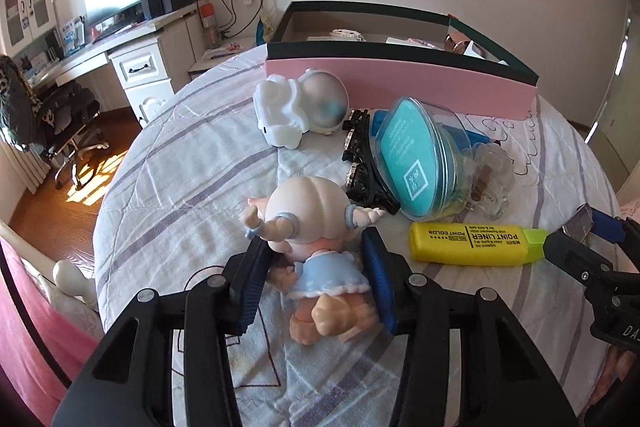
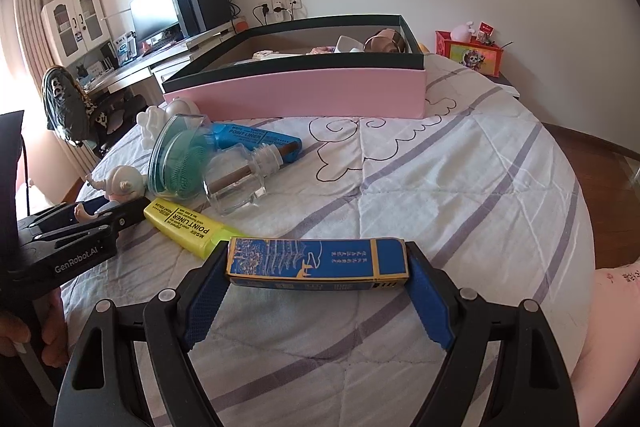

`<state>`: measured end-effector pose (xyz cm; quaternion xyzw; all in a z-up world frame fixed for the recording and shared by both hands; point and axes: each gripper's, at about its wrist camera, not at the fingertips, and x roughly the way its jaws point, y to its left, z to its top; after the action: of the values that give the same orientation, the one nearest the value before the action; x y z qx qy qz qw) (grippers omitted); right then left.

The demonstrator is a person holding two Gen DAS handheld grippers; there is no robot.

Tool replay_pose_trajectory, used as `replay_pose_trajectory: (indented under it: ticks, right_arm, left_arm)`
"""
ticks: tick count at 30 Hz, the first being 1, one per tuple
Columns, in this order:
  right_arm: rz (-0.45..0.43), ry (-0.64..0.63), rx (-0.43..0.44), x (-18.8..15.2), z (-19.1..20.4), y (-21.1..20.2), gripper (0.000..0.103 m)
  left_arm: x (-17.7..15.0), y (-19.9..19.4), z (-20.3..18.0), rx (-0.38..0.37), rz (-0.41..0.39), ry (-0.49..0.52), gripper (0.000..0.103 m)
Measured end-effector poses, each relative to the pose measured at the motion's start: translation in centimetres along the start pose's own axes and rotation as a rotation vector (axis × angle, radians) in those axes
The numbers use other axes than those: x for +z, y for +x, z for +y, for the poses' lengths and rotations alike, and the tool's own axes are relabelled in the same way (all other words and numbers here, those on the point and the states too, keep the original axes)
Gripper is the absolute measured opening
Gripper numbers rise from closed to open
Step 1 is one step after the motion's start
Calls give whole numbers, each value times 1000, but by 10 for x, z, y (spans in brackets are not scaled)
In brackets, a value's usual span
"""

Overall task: Organize rigid objects
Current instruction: 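Carry the doll and blue box into the pink box and release both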

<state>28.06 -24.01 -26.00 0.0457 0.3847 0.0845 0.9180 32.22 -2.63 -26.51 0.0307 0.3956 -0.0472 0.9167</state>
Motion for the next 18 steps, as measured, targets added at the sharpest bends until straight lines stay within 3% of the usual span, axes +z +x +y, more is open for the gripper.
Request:
replay_pose_trajectory:
  ticks: [8,18]
  right_arm:
    - [-100,-3,14,2,13,-25,83]
    - [-317,-58,-9,18,45,-109,83]
  left_arm:
    - [-1,-50,-4,5,-127,-31,47]
    - [5,-145,-10,-22,-347,-23,47]
